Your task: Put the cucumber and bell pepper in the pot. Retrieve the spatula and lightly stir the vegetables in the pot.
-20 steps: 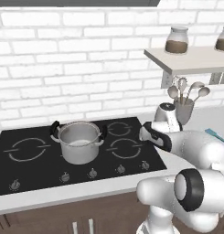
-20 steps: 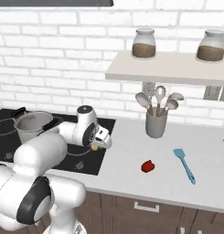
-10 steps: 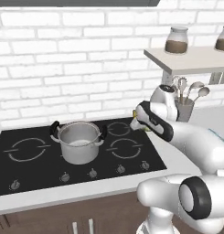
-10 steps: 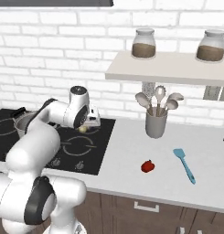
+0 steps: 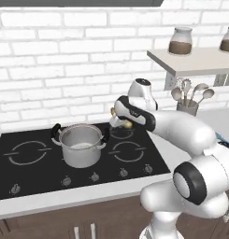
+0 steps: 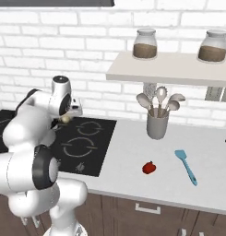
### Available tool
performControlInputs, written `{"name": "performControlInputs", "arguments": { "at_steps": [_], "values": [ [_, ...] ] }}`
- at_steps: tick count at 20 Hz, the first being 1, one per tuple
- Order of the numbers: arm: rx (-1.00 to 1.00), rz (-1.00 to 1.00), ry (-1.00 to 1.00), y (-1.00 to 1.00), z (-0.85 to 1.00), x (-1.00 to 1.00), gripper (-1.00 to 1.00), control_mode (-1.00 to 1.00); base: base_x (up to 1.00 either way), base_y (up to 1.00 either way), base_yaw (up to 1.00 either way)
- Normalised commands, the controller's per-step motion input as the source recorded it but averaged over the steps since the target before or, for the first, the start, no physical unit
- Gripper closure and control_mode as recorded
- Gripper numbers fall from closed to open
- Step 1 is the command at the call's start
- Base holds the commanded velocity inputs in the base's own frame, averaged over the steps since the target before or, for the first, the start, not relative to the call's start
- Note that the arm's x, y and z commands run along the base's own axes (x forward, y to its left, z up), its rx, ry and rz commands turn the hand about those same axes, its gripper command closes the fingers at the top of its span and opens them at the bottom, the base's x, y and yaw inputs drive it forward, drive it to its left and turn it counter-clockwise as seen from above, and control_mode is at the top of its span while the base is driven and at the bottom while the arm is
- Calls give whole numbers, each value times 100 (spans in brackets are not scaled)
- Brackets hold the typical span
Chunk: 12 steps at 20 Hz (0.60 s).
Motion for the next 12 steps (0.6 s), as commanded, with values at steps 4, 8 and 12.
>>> {"name": "performControlInputs", "arguments": {
  "at_steps": [4,8,12],
  "values": [
    [0,0,0,93,6,14,100,-100,0,0,0],
    [0,0,4,94,-5,18,100,-100,0,0,0],
    [0,0,10,75,-17,19,100,-100,0,0,0]
  ]
}}
